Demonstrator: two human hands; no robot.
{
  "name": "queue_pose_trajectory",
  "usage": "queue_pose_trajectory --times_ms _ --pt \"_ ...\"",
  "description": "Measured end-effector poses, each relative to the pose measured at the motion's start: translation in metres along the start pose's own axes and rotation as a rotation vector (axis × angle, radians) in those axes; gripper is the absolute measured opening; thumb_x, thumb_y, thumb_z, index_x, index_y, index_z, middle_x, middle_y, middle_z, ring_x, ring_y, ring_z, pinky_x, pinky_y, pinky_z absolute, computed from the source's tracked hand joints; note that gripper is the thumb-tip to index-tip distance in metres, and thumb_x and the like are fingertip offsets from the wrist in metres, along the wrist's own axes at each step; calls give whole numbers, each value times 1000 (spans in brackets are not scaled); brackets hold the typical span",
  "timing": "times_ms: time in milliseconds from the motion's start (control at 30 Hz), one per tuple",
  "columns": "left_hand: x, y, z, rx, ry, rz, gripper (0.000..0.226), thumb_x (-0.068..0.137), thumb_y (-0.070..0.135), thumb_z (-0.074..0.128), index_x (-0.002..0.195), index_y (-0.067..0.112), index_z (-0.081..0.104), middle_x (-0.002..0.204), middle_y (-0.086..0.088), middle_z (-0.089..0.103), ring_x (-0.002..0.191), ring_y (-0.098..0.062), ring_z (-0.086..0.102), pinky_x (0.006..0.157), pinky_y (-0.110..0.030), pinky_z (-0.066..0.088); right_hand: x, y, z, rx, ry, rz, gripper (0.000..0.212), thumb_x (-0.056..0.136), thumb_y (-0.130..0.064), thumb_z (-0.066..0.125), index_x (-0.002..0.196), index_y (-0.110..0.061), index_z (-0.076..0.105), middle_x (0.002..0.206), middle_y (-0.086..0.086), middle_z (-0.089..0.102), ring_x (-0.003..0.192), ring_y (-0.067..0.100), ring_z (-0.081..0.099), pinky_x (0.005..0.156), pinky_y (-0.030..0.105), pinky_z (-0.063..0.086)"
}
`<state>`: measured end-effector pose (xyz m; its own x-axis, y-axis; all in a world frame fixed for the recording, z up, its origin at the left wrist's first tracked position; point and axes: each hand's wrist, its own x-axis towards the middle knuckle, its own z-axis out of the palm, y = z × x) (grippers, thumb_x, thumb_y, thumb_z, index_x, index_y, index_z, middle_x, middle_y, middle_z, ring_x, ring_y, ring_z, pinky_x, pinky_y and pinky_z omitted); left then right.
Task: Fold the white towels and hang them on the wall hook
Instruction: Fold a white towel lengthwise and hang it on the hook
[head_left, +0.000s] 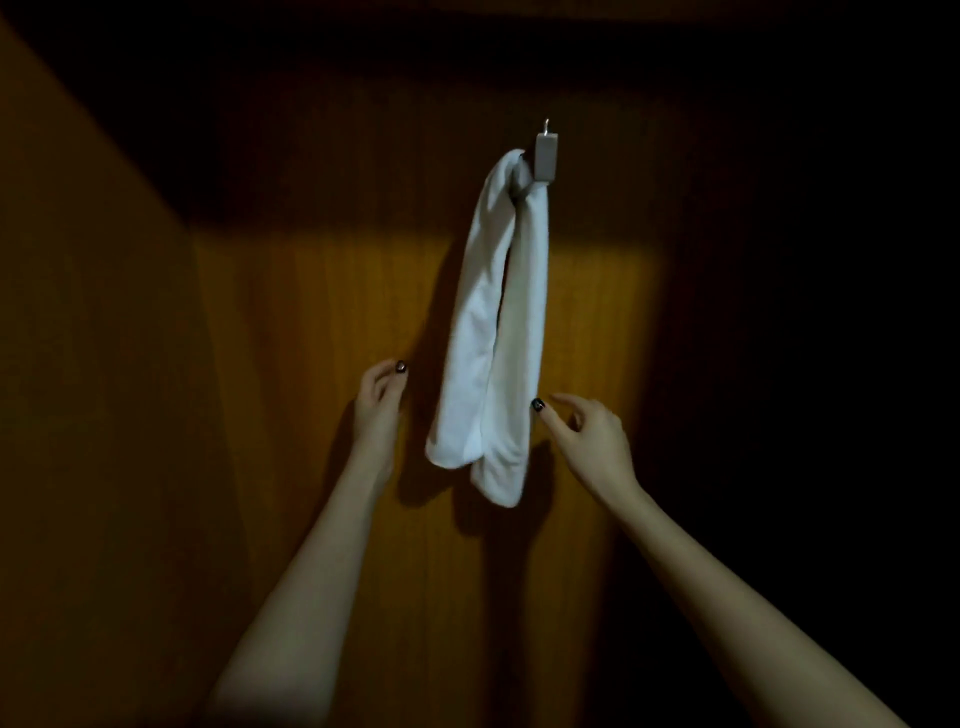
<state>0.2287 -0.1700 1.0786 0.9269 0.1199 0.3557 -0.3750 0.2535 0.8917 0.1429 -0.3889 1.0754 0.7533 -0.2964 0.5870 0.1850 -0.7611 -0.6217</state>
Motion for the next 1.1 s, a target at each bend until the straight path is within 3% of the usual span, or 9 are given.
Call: queue_pose_trajectory --times_ms 100,167,233,300,500,667,833,1033,1100 --pt "11 55 26 135 -101 250 35 95 19 55 129 23 47 119 12 55 105 8 53 77 -4 45 27 -28 -15 129 33 -141 49 93 -48 54 134 -21 56 98 -7 55 81 -3 51 64 9 39" --pt "18 87 49 190 -144 399 40 95 10 54 134 14 45 125 2 54 109 -2 54 84 -7 46 44 -54 -23 252 51 -209 45 95 -41 55 135 -20 54 112 -5 59 91 -4 54 73 4 42" --pt "23 113 68 234 -207 492 42 95 9 54 135 11 46 130 -5 55 116 -12 53 94 -19 47 60 -79 -32 313 85 -301 40 96 -33 55 133 -18 56 119 -3 62 100 2 58 82 13 47" --pt "30 128 81 292 -259 553 43 94 16 57 135 12 48 131 -6 56 117 -13 54 95 -22 47 75 -98 -41 342 128 -353 36 96 -27 56 130 -16 58 119 -2 64 104 9 60 86 24 51" --pt "47 144 103 452 -199 677 39 91 26 63 128 16 57 122 -2 63 108 -10 59 88 -18 47 106 -112 -46 246 201 -355 30 97 -26 54 122 -14 65 109 3 66 95 13 61 84 35 54" --pt "43 139 89 542 -74 845 27 92 10 59 117 8 64 106 -10 63 92 -9 55 72 -3 37 120 -113 -52 239 261 -315 25 97 -20 54 116 -14 68 104 4 62 93 18 61 83 42 54" --pt "33 127 68 600 -89 812 27 94 12 54 120 12 63 110 -4 63 96 -8 56 78 -7 42 129 -128 -59 329 217 -329 27 98 -19 52 121 -13 65 114 3 62 101 15 61 90 36 54" --pt "15 107 69 531 -287 756 37 94 20 58 130 10 54 124 -4 62 111 -10 58 92 -24 50 102 -111 -49 386 151 -299 30 98 -22 51 124 -12 63 115 2 66 105 14 62 92 37 53" --pt "11 99 69 469 -296 650 38 94 22 57 131 12 53 124 -3 62 112 -11 59 92 -26 51 92 -102 -47 364 127 -277 31 97 -22 51 125 -13 62 117 3 65 103 13 61 91 35 52"
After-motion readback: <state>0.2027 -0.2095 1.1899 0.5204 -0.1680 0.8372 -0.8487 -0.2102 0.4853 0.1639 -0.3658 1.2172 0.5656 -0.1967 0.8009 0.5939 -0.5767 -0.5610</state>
